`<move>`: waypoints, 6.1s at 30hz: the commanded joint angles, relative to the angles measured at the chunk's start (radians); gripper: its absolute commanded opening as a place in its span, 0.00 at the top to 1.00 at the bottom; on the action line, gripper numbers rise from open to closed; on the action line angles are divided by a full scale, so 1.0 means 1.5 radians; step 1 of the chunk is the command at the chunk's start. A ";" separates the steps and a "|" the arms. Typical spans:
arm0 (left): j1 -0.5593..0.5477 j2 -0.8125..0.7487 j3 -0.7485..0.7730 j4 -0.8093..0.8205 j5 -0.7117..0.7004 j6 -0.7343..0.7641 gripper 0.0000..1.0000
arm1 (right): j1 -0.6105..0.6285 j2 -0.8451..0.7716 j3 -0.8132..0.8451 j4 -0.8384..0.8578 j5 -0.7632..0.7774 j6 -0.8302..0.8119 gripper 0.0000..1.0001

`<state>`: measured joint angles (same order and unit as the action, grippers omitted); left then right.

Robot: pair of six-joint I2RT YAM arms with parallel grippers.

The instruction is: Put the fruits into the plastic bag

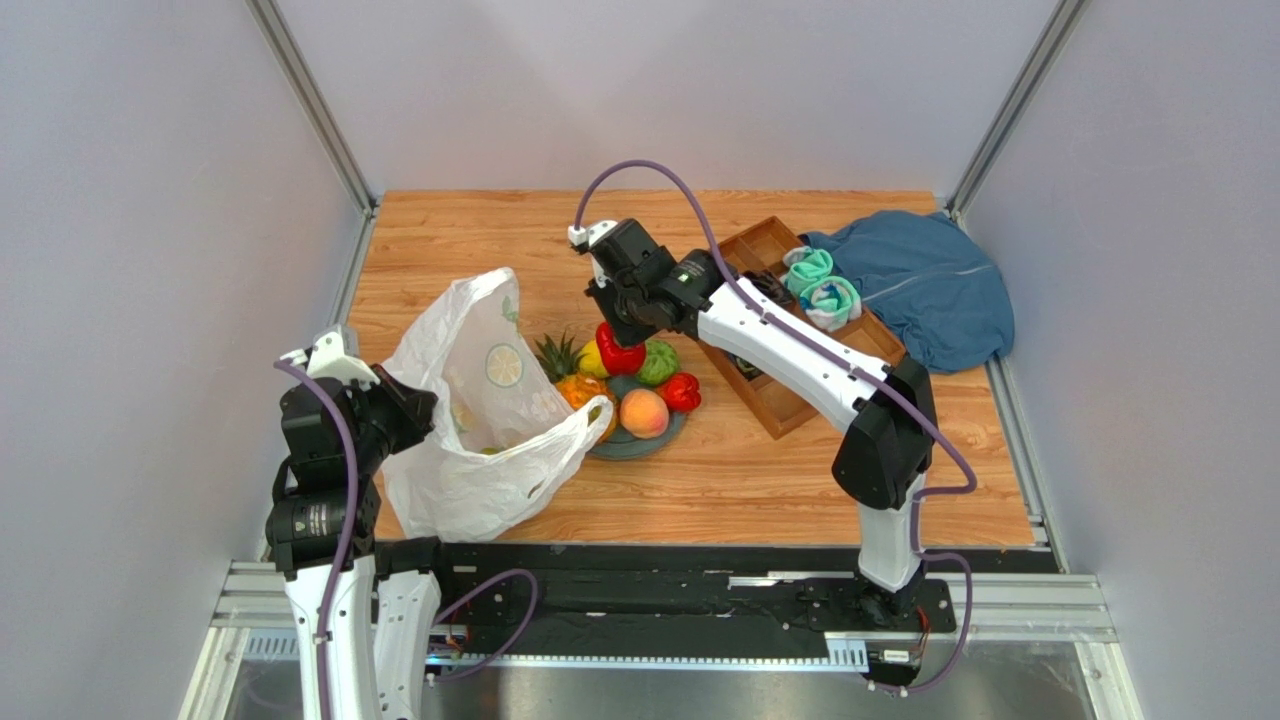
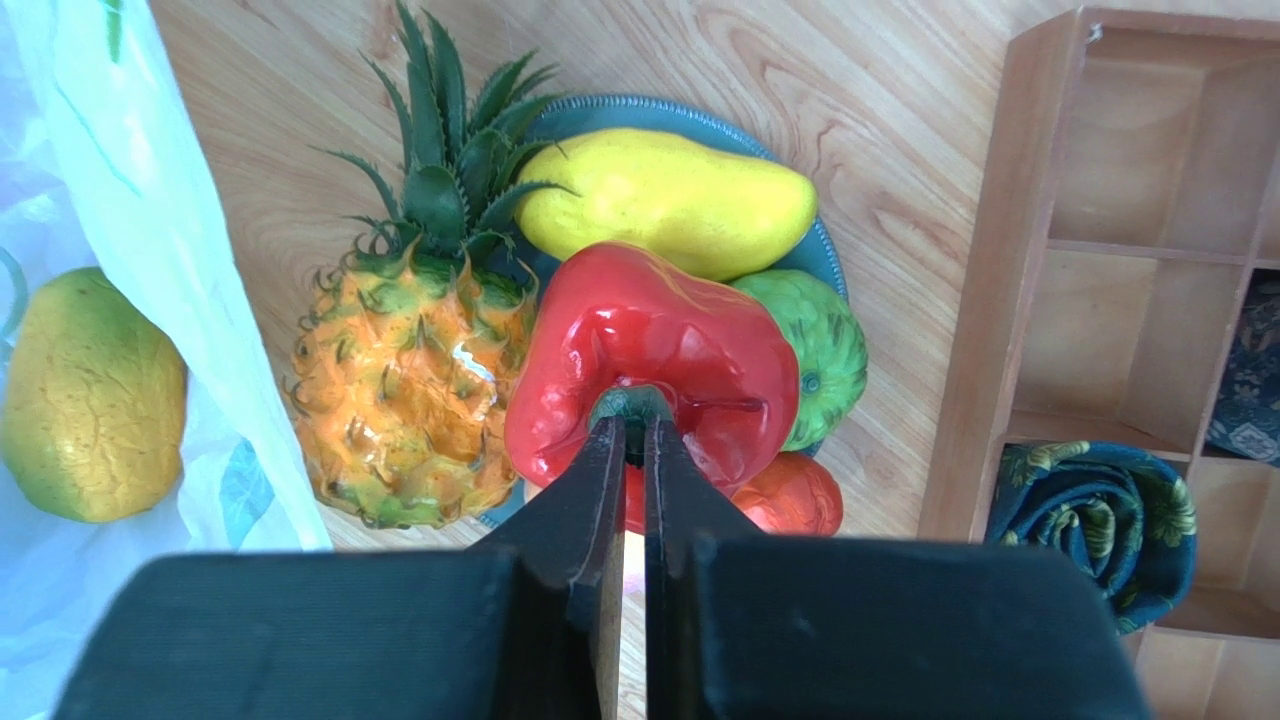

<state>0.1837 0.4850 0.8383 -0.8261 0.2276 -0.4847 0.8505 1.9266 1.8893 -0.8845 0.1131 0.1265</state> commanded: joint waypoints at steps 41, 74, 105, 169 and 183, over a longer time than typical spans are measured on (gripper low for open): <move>-0.002 0.003 0.008 0.023 0.011 -0.005 1.00 | 0.118 0.067 0.083 0.185 -0.444 0.163 1.00; -0.002 -0.010 0.008 0.009 0.004 0.001 1.00 | 0.118 -0.004 0.039 0.232 -0.405 0.164 0.28; -0.002 -0.010 0.014 0.001 0.003 -0.008 1.00 | -0.217 -0.300 -0.483 0.233 -0.291 0.189 0.12; -0.001 -0.005 0.030 0.005 -0.017 -0.003 1.00 | -0.284 -0.179 -0.566 0.386 -0.407 0.186 0.60; -0.002 -0.005 0.051 -0.009 -0.018 0.007 1.00 | -0.284 -0.270 -0.516 0.228 -0.286 0.152 0.63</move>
<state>0.1837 0.4805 0.8658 -0.8486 0.2035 -0.4877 0.4286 1.5745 1.0424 -0.4549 -0.4049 0.3859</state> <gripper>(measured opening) 0.007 0.585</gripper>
